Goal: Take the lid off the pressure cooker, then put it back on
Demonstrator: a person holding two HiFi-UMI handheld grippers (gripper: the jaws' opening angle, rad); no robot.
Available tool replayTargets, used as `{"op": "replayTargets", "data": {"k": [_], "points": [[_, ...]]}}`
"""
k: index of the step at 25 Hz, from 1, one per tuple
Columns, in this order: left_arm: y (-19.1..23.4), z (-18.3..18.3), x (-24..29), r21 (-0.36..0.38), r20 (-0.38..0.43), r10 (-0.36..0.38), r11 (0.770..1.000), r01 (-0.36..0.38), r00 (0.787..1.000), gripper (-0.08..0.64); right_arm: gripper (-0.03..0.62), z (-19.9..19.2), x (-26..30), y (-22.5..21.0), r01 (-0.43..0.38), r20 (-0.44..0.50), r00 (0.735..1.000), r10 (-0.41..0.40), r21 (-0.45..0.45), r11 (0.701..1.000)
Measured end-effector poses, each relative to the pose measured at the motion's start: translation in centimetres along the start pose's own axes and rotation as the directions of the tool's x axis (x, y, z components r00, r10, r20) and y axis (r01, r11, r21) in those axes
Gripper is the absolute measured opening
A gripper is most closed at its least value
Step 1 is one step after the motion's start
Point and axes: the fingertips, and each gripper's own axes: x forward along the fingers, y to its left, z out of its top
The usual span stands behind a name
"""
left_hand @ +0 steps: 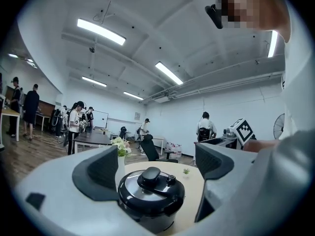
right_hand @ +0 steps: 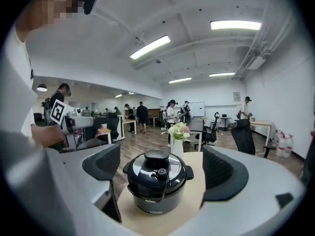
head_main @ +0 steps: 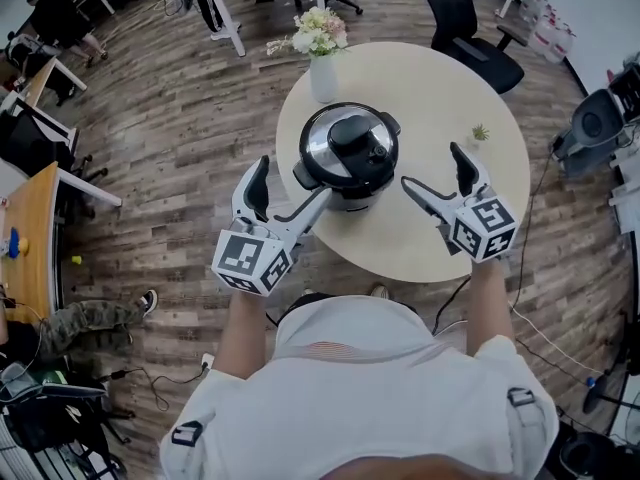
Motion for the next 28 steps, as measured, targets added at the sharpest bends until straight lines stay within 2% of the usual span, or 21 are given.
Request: {"op": "replayTargets", "data": {"k": [2, 4, 7, 9, 13, 16, 17, 18, 21, 24, 28], "points": [[-0.1, 0.0, -0.3, -0.003, -0.001, 0.007, 1.000, -0.007, 1.000, 0.469, 0.502, 0.0, 1.3, 0.6, -0.076, -0.081, 0.994, 0.069, -0.095, 0.993], [0.0, -0.1, -0.5, 0.001, -0.003, 0.007, 1.000, -0.007, 1.000, 0.469, 0.502, 0.1, 3.0, 1.3, -0.169, -0.169, 0.976, 0.140, -0.172, 0.970], [0.1, -0.4, -0.8, 0.008, -0.010, 0.010, 1.000, -0.010, 1.000, 0.468, 0.502, 0.0, 5.9, 2.0, -0.319, -0.312, 0.921, 0.234, -0.259, 0.912], [0.2, -0.6, -1.2, 0.010, -0.011, 0.022, 1.000, -0.022, 1.000, 0.468, 0.502, -0.5, 8.0, 2.3, -0.422, -0.419, 0.864, 0.278, -0.304, 0.854], [0.3, -1.0, -2.0, -0.002, -0.007, 0.036, 0.999, -0.036, 0.999, 0.468, 0.502, -1.8, 12.4, 2.8, -0.590, -0.597, 0.729, 0.335, -0.299, 0.750], [0.8, -1.4, -2.8, -0.017, -0.008, 0.055, 0.998, -0.055, 0.998, 0.468, 0.502, -4.4, 14.8, 2.9, -0.716, -0.750, 0.589, 0.302, -0.311, 0.625], [0.9, -1.6, -3.0, -0.024, -0.012, 0.064, 0.998, -0.064, 0.998, 0.468, 0.502, -5.3, 15.7, 2.8, -0.744, -0.786, 0.550, 0.283, -0.307, 0.593], [1.1, -1.8, -3.3, -0.031, -0.017, 0.074, 0.997, -0.074, 0.997, 0.468, 0.502, -6.0, 16.6, 2.7, -0.761, -0.809, 0.522, 0.269, -0.299, 0.576], [1.6, -2.4, -3.9, -0.047, -0.028, 0.100, 0.994, -0.101, 0.995, 0.468, 0.500, -7.1, 19.4, 2.7, -0.785, -0.843, 0.477, 0.248, -0.282, 0.552], [2.1, -2.9, -4.4, -0.058, -0.035, 0.116, 0.991, -0.118, 0.993, 0.468, 0.500, -8.1, 21.2, 3.0, -0.820, -0.880, 0.421, 0.220, -0.265, 0.507], [2.5, -3.4, -4.6, -0.067, -0.038, 0.127, 0.989, -0.129, 0.991, 0.468, 0.499, -8.8, 21.7, 4.0, -0.857, -0.906, 0.355, 0.230, -0.217, 0.467]]}}
